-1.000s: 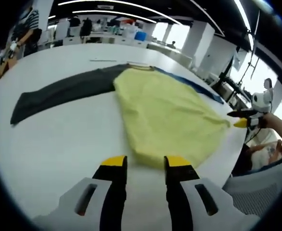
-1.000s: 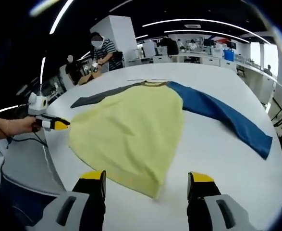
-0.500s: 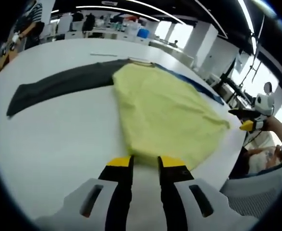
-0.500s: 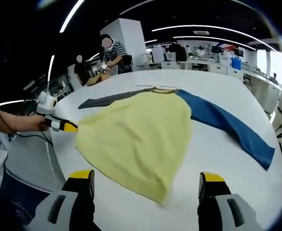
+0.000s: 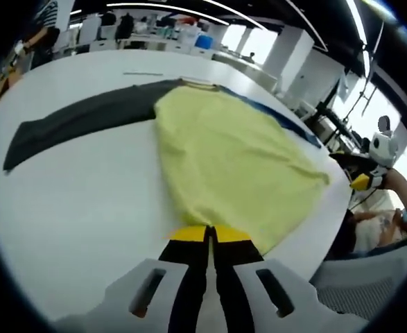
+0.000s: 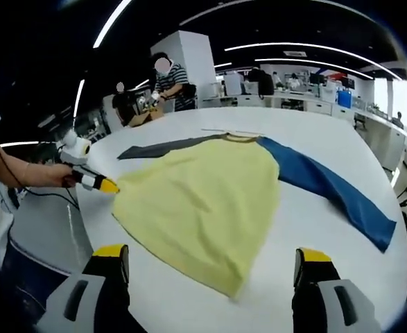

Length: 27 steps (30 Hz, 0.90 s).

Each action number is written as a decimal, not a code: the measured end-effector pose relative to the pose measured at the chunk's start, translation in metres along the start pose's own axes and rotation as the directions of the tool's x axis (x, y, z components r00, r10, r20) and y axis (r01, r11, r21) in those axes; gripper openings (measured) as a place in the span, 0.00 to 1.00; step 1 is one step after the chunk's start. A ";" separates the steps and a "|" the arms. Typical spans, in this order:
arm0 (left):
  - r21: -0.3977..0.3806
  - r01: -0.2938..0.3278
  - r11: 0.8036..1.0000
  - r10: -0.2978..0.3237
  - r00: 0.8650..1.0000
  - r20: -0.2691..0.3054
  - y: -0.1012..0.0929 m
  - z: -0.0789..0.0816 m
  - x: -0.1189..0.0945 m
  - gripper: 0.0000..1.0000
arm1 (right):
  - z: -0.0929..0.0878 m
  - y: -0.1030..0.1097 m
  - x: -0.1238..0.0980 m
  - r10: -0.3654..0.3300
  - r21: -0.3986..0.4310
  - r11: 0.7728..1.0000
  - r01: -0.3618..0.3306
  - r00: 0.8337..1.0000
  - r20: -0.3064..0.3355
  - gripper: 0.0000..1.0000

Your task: Fold the garment on the visible template until the final outline fits inside the template.

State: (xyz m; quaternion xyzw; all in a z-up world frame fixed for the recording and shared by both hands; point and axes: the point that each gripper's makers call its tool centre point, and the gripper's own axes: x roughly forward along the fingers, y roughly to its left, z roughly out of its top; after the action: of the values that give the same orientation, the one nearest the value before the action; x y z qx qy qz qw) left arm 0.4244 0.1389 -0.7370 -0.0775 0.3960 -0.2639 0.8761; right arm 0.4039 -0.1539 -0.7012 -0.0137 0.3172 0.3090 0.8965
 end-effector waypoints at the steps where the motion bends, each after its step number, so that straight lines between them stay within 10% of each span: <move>1: -0.011 0.011 1.000 -0.011 1.000 0.010 -0.003 0.004 -0.001 0.00 | 0.000 0.000 0.000 0.000 -0.001 1.000 0.000 1.000 0.000 0.99; 27: -0.042 0.064 0.997 -0.061 0.995 0.073 -0.040 0.043 0.047 0.00 | 0.018 0.013 -0.006 0.057 -0.053 0.997 -0.053 0.995 0.079 0.99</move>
State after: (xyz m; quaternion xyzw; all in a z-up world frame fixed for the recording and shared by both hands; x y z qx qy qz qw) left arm 0.4659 0.0774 -0.7251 -0.1188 0.3676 -0.2794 0.8790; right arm 0.4033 -0.1421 -0.6809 -0.0154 0.2730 0.3418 0.8991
